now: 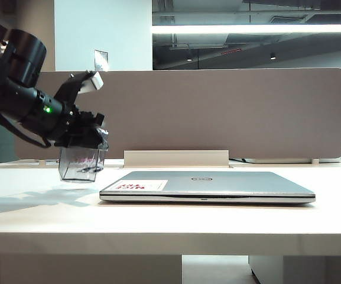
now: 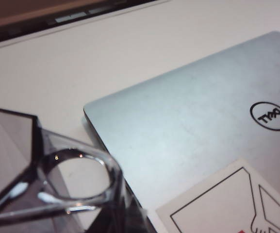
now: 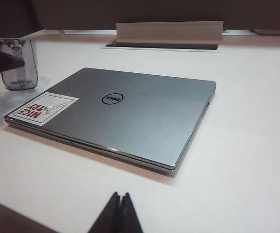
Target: Pick up the water cup and place it on the left side of the laptop.
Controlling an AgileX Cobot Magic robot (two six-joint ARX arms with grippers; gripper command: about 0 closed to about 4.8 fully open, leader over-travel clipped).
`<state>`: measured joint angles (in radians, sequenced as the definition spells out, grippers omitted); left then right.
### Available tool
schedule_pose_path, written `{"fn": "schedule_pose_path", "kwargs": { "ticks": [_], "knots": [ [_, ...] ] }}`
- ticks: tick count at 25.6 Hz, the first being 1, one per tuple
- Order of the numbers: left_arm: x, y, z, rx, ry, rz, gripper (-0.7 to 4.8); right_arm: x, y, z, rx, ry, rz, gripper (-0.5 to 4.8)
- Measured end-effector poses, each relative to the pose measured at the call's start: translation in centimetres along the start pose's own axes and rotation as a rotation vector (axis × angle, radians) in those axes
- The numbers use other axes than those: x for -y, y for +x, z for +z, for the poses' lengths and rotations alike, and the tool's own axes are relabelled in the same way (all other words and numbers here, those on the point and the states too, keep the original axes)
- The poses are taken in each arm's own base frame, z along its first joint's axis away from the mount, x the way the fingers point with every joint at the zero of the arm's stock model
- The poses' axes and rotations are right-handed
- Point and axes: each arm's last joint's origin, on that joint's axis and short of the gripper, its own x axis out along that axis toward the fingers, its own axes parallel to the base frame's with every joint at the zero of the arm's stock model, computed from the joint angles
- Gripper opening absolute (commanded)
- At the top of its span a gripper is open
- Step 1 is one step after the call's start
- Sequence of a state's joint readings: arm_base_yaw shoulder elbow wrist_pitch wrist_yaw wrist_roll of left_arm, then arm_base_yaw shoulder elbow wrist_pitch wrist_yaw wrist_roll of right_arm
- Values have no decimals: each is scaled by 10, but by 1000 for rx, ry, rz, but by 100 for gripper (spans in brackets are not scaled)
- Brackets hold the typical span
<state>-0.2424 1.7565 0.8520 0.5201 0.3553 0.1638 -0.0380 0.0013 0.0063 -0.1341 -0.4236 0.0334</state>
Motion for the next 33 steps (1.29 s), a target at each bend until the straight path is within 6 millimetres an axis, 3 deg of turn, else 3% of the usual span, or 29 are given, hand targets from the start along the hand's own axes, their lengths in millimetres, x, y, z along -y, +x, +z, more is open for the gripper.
{"fn": "schedule_pose_path", "kwargs": {
  "ticks": [15,33],
  "knots": [
    [-1,9,-17,-23,-4,-4,-6,0,0,0,0,0,0,-6],
    [0,8,-20,-61,-6,-11,-6,0,0,0,0,0,0,-6]
  ]
}}
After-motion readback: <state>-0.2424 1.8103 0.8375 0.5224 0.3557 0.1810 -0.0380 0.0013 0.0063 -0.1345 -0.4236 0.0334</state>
